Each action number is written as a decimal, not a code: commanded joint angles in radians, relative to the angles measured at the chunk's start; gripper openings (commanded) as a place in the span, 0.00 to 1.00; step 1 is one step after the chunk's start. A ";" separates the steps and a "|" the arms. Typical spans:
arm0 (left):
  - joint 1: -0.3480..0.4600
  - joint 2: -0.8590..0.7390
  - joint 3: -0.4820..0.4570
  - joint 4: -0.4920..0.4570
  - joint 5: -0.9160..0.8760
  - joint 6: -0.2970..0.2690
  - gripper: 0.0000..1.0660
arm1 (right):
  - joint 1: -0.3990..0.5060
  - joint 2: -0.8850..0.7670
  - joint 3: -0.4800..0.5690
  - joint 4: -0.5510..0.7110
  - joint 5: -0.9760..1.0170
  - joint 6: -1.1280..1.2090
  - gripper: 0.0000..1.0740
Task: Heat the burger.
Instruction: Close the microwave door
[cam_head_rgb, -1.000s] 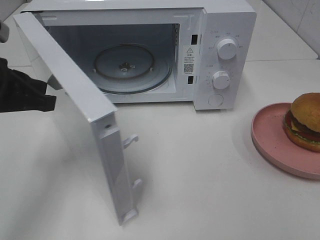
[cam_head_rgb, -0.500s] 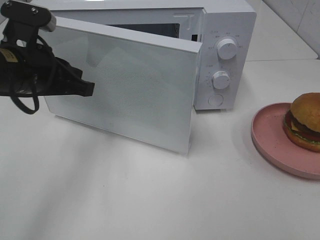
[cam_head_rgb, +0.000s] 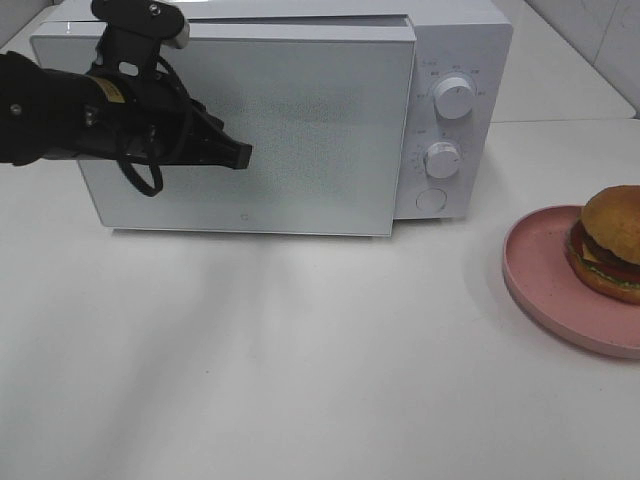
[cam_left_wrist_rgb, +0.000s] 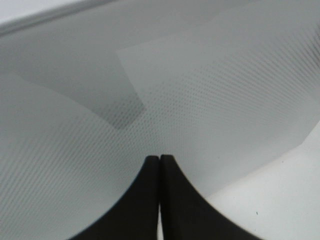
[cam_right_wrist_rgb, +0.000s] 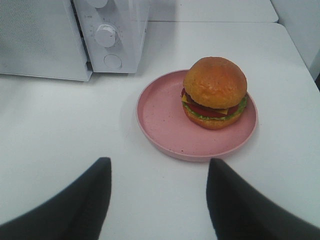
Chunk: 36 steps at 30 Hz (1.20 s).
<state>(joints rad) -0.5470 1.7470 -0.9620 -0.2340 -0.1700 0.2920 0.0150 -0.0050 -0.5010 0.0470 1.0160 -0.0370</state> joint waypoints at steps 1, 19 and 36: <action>-0.011 0.024 -0.042 -0.004 -0.017 -0.005 0.00 | -0.005 -0.024 0.003 -0.004 -0.016 0.003 0.50; -0.080 0.212 -0.291 0.022 -0.040 -0.005 0.00 | -0.005 -0.024 0.003 -0.005 -0.016 0.005 0.50; -0.119 0.351 -0.517 0.042 -0.037 -0.008 0.00 | -0.005 -0.024 0.003 -0.005 -0.016 0.005 0.50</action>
<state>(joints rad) -0.7100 2.0880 -1.4390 -0.2380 -0.0520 0.2300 0.0150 -0.0050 -0.5010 0.0470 1.0140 -0.0360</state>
